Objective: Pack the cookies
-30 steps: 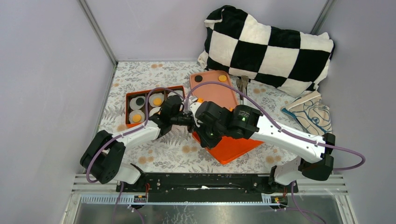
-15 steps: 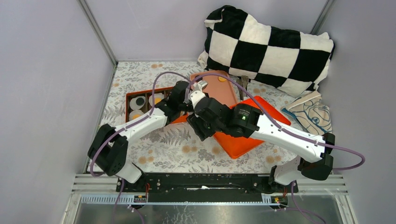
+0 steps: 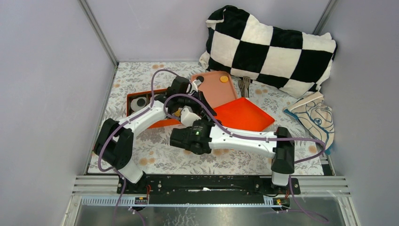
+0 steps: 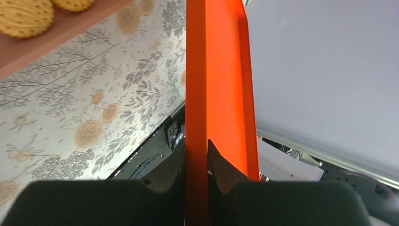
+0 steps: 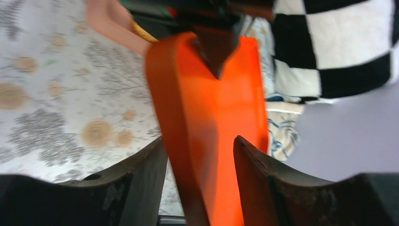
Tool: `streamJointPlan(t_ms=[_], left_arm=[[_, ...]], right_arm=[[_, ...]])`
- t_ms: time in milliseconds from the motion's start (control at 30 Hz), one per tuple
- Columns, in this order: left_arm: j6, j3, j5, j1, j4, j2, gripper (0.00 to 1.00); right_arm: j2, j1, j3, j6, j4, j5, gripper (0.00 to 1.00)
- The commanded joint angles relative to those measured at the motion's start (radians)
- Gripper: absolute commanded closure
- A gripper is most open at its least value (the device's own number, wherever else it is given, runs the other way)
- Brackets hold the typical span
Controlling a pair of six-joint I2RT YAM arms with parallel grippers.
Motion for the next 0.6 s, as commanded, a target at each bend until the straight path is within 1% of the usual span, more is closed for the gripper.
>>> streamJointPlan(t_ms=[0, 100, 167, 333, 367, 433, 567], left_arm=[[0.064, 0.044, 0.022, 0.042, -0.057, -0.027, 1.00], [0.086, 0.046, 0.023, 0.073, -0.085, -0.031, 1.00], [0.096, 0.046, 0.021, 0.093, -0.099, -0.033, 1.00], [0.122, 0.053, 0.011, 0.147, -0.125, -0.026, 1.00], [0.129, 0.057, 0.015, 0.157, -0.125, -0.022, 1.00], [0.149, 0.072, 0.022, 0.168, -0.127, -0.012, 1.00], [0.198, 0.149, 0.044, 0.224, -0.175, -0.013, 0.81]], right_arm=[[0.025, 0.002, 0.021, 0.183, -0.231, 0.224, 0.42], [0.010, 0.002, -0.003, 0.219, -0.230, 0.204, 0.55], [-0.004, 0.002, -0.013, 0.235, -0.229, 0.195, 0.69], [-0.022, 0.003, -0.014, 0.248, -0.230, 0.167, 0.98], [-0.022, 0.003, -0.011, 0.248, -0.230, 0.161, 1.00], [-0.024, 0.003, 0.009, 0.249, -0.231, 0.161, 1.00], [-0.031, 0.002, 0.125, 0.219, -0.230, 0.174, 1.00]])
